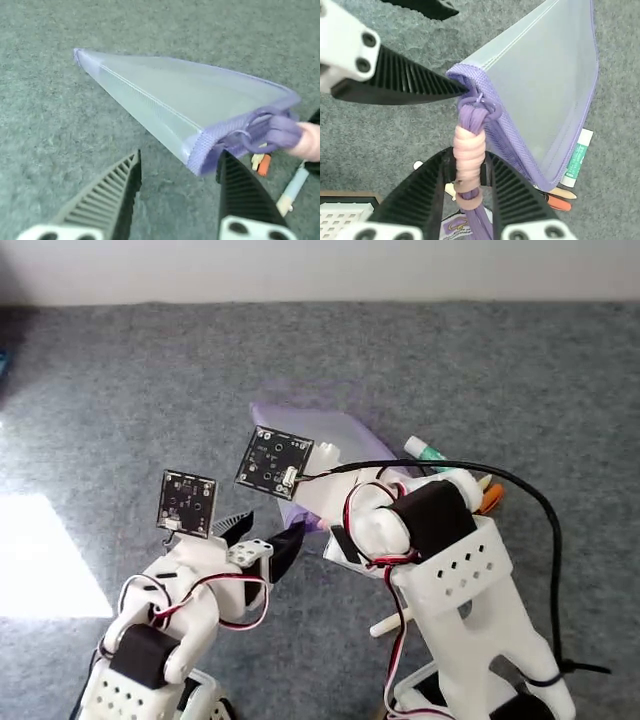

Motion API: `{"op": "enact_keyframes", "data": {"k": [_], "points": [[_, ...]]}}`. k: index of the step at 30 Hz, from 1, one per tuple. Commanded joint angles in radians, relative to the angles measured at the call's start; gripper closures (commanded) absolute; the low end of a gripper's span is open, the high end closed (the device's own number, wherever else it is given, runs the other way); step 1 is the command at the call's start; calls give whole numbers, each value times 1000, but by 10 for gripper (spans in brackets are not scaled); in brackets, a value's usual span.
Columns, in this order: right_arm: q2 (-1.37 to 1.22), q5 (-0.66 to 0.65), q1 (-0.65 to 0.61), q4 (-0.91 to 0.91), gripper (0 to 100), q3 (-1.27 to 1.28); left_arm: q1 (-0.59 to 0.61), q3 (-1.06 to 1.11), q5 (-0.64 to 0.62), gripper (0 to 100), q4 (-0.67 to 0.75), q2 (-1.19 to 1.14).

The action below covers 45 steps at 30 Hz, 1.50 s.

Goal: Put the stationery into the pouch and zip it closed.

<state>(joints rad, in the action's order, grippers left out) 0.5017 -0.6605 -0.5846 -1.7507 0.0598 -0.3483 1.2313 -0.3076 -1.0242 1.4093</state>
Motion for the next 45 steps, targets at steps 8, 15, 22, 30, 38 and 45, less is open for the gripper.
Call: {"op": "enact_keyframes", "data": {"k": [8,15,22,30,38,45], "points": [[33,12,-94,-45,989,-46,0,1,15,757,44,-3],[36,12,-96,-47,989,-44,3,36,14,757,46,-3],[36,12,-91,-47,989,-44,5,38,6,767,83,-3],[36,12,-96,-47,989,-43,5,64,2,877,178,-3],[36,11,-96,-47,989,-43,5,108,0,880,245,-2],[35,11,-97,-47,989,-43,-5,105,0,881,244,5]]}}
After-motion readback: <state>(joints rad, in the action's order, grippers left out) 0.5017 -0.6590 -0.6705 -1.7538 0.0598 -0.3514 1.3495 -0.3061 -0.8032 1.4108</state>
